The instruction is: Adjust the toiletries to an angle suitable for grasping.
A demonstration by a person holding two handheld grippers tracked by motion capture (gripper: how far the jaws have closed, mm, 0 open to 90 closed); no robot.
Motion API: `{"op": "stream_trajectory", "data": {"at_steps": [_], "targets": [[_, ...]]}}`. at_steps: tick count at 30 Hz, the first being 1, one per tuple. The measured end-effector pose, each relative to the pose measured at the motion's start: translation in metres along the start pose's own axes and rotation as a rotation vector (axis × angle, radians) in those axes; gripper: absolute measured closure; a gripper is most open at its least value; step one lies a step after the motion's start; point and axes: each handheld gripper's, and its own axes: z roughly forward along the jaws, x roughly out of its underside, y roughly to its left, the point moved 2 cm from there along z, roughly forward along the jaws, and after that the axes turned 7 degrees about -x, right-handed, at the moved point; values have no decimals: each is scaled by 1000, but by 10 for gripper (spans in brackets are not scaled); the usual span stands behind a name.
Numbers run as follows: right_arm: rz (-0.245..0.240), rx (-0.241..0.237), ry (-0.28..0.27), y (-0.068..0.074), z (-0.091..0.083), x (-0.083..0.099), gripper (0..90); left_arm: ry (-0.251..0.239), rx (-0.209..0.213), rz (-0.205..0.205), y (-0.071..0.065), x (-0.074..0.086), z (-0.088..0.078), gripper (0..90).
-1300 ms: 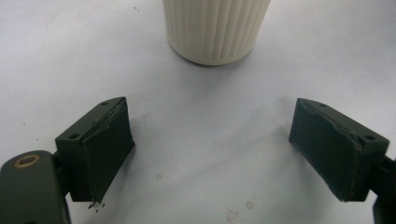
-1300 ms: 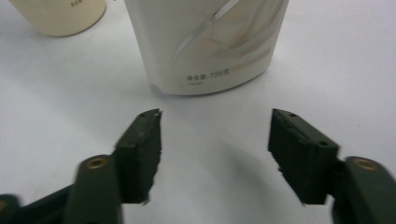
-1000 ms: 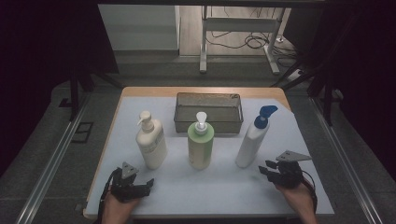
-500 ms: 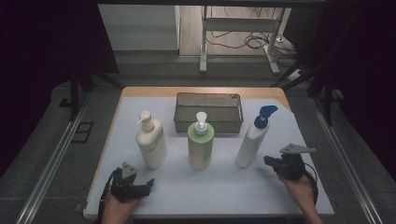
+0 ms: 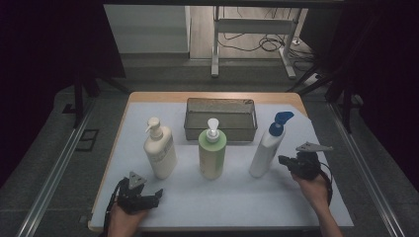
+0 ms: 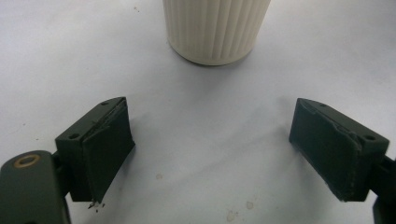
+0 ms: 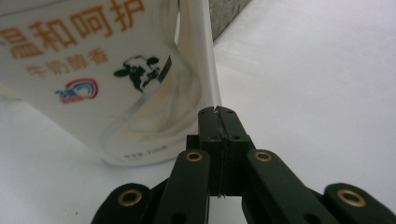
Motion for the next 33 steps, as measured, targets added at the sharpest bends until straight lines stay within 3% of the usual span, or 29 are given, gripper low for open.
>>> {"op": "stream_trajectory", "data": {"at_steps": [6,16,33], "targets": [[-8,-20,-2,2,7,-3,895,0,0,0,0,0,0,126],[-7,-7,2,-2,12,-4,895,0,0,0,0,0,0,126],[-5,-10,10,-3,34,-22,895,2,0,3,0,0,0,126]]}}
